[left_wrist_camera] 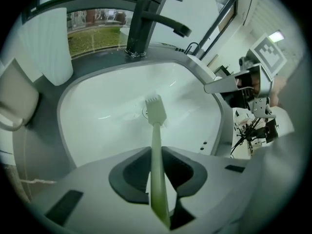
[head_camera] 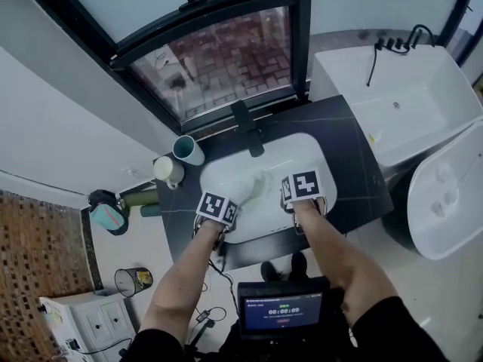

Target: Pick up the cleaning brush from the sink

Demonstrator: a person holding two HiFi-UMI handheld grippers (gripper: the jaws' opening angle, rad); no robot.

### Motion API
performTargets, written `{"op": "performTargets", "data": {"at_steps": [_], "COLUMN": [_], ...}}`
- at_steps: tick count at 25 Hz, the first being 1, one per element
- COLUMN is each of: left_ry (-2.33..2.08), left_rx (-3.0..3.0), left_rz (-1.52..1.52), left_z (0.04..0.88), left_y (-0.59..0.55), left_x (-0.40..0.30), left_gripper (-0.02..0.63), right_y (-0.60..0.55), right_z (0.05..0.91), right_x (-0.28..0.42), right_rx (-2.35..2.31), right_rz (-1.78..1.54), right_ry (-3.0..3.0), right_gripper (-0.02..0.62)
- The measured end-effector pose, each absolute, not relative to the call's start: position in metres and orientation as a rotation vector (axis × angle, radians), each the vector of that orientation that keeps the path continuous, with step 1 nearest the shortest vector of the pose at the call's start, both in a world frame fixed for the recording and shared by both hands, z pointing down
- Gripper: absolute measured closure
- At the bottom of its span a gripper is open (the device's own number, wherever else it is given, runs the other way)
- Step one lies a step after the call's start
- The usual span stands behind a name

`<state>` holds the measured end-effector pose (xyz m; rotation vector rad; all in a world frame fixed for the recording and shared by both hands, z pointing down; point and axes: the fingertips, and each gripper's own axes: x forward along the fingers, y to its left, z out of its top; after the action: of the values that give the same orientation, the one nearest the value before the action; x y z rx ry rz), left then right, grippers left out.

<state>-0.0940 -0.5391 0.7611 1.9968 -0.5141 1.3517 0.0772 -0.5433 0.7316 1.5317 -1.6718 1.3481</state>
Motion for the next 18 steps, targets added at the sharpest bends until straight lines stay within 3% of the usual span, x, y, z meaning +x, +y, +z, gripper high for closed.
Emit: {"op": "performTargets", "data": {"at_steps": [18], "left_ry": [-0.738], "left_rx": [2.351], "left_rz": [0.937], "left_z": [0.585], "left_y": [-0.415], "left_x": [-0.17], "left_gripper": [0.528], "right_y": [-0.425], "right_z": [0.621], "right_x": [0.016], "right_rx": [1.658], "right_rz": [1.232], "right_ry": [-1.832], "right_gripper": [0.612]}}
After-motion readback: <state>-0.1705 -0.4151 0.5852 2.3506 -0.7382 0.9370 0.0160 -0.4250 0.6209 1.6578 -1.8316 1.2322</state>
